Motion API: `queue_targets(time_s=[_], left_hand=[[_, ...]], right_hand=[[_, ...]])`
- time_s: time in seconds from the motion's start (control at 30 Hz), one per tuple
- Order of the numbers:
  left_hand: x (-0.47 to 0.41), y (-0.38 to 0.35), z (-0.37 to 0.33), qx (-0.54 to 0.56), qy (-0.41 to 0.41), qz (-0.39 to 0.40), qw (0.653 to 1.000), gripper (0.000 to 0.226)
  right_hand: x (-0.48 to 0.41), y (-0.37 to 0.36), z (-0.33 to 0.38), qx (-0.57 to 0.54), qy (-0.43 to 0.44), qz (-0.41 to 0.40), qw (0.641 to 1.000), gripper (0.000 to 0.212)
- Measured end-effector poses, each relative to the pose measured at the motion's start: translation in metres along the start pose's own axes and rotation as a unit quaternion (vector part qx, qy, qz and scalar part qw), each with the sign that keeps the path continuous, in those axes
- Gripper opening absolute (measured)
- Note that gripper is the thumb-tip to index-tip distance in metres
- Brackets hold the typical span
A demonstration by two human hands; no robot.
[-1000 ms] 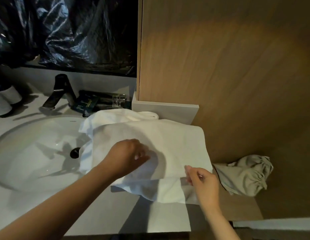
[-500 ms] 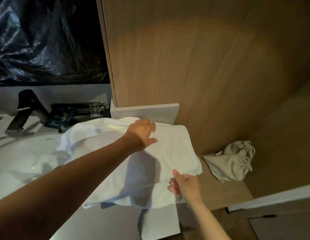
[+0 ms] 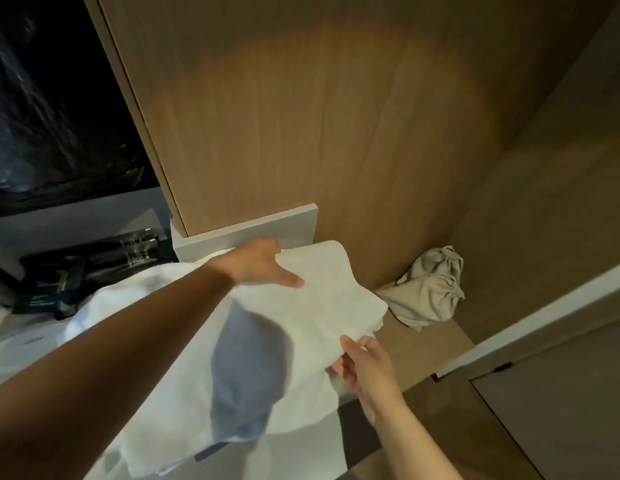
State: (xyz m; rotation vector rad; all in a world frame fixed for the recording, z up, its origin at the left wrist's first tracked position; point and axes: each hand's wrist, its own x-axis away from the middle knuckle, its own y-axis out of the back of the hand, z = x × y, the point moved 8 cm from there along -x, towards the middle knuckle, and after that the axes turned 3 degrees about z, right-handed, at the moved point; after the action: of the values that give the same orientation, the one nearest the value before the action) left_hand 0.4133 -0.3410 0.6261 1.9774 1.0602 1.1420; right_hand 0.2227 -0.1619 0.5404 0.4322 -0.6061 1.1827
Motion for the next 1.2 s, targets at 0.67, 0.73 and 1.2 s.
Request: queue_targets(time_s=[0.67, 0.73, 1.2], left_hand=[[0.177, 0.106, -0.284, 0.293, -0.264, -0.205, 0.896, 0.028], [0.183, 0.104, -0.316, 0.296, -0.288, -0.213, 0.886, 0.033], [0.181, 0.058, -0.591, 0.307, -0.505, -0.138, 0.795, 0.031]], right_hand=[[0.179, 0.208, 0.226, -0.138, 0.469, -0.090, 0.868, 0.017], [0.198, 0.238, 0.240, -0.128, 0.494, -0.123, 0.851, 0.016], [0.307, 0.486, 0.303, -0.095, 0.559, -0.399, 0.721, 0.013]])
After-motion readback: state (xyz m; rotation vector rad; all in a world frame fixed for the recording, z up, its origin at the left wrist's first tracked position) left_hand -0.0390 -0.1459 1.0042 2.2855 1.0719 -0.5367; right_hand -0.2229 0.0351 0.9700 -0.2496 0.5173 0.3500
